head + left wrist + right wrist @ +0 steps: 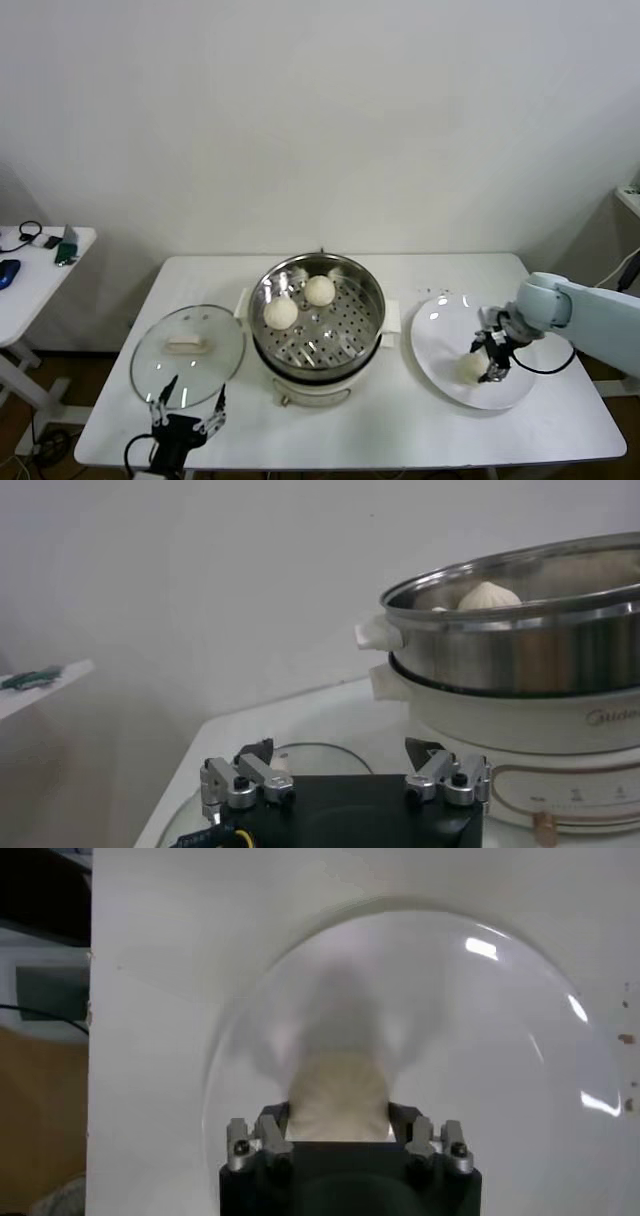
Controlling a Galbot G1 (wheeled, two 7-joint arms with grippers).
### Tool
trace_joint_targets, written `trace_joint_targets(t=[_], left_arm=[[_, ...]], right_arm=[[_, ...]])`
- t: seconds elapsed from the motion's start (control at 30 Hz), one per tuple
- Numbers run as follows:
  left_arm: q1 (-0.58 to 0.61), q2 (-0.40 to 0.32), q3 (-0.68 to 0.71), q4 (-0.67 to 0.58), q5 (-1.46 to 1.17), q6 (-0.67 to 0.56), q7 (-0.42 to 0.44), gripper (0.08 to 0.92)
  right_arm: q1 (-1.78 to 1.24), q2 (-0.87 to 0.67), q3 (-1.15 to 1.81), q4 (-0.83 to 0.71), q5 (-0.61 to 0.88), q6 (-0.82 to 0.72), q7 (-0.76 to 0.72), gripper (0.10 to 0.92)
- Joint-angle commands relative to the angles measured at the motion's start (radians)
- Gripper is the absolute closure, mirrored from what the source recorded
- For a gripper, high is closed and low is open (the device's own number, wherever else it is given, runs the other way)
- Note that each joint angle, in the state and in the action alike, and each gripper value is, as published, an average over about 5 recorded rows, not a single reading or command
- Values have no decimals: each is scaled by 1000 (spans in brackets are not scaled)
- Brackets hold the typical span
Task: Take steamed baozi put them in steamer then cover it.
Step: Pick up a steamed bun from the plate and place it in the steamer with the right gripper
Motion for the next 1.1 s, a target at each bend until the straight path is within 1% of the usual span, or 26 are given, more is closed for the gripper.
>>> trace_joint_targets(t=[0.03, 0.17, 0.3, 0.47, 0.57, 0.63, 0.8, 1.1], left_arm=[[2, 2, 0, 2, 1, -1, 0, 177], [3, 4, -1, 1, 3, -2, -1, 177], [8, 7, -3, 6, 3, -8, -5, 177], [9, 8, -5, 7, 1, -12, -8, 177], [8, 5, -8, 3, -2, -13, -10, 177], [9, 3, -12, 1, -3, -14, -11, 177], [11, 5, -23, -5, -7, -16, -12, 177], [17, 7, -31, -10, -12, -18, -14, 177]], right_arm=[[454, 91, -231, -19, 83, 163, -106, 357], [676, 203, -286, 9, 164, 266, -143, 355], [798, 306, -236, 109, 199, 337, -148, 355], [810, 404, -163, 278, 174, 389, -139, 355], [768, 461, -147, 371, 121, 408, -114, 355], [725, 495, -146, 403, 64, 427, -98, 355], [591, 579, -139, 399, -79, 483, -79, 360], [451, 686, -147, 346, -143, 482, -48, 372]])
